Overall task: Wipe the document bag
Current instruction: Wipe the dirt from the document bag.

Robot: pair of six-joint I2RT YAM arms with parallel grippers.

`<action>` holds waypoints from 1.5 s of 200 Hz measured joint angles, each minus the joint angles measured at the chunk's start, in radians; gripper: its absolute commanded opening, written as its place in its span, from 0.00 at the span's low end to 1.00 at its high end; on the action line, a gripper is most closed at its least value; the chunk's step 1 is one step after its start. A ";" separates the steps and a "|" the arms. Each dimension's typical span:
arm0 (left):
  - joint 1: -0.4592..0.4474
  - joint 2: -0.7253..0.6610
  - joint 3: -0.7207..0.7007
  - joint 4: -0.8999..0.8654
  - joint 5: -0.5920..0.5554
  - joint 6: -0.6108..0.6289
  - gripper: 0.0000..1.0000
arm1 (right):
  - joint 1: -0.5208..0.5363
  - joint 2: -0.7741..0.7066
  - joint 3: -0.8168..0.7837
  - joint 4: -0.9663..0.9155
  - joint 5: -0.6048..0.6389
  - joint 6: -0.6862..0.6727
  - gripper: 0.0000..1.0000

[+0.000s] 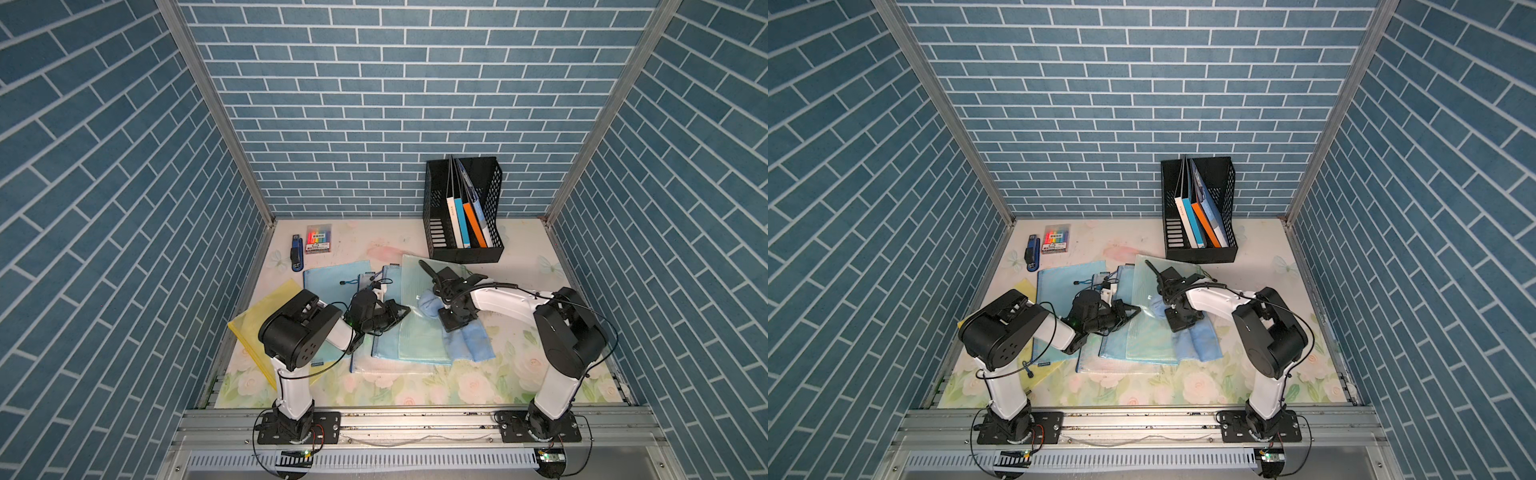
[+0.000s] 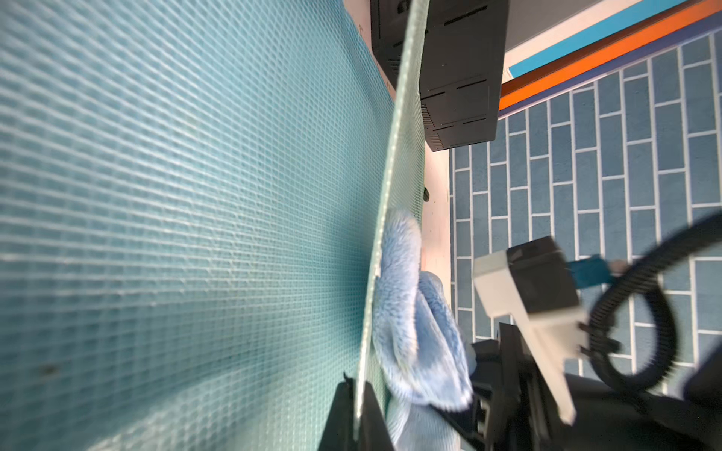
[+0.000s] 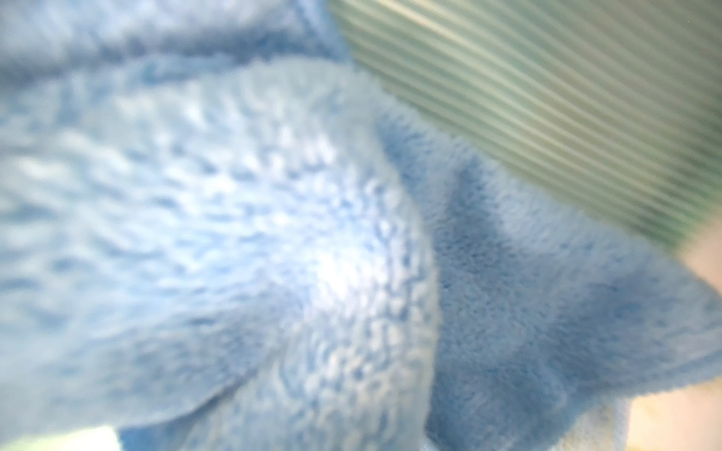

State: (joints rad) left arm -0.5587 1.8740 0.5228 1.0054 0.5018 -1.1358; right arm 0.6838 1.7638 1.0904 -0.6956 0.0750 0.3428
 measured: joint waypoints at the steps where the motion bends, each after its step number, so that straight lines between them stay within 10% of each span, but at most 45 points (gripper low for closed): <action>1: 0.000 0.000 0.000 0.001 0.000 -0.001 0.00 | -0.003 -0.003 -0.003 -0.002 0.004 0.003 0.00; 116: 0.000 -0.013 -0.052 0.050 -0.015 -0.067 0.00 | 0.236 0.163 0.238 0.040 -0.128 0.093 0.00; 216: 0.001 -0.028 -0.050 0.036 0.055 -0.047 0.00 | 0.021 0.006 0.027 -0.130 -0.026 0.185 0.00; 300: -0.033 -0.028 -0.055 0.043 -0.012 -0.035 0.00 | 0.246 0.141 0.278 -0.097 -0.192 0.131 0.00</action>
State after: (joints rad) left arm -0.5919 1.8458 0.4683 1.0489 0.4900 -1.1706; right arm 0.9295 1.9049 1.3685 -0.7925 -0.1165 0.4736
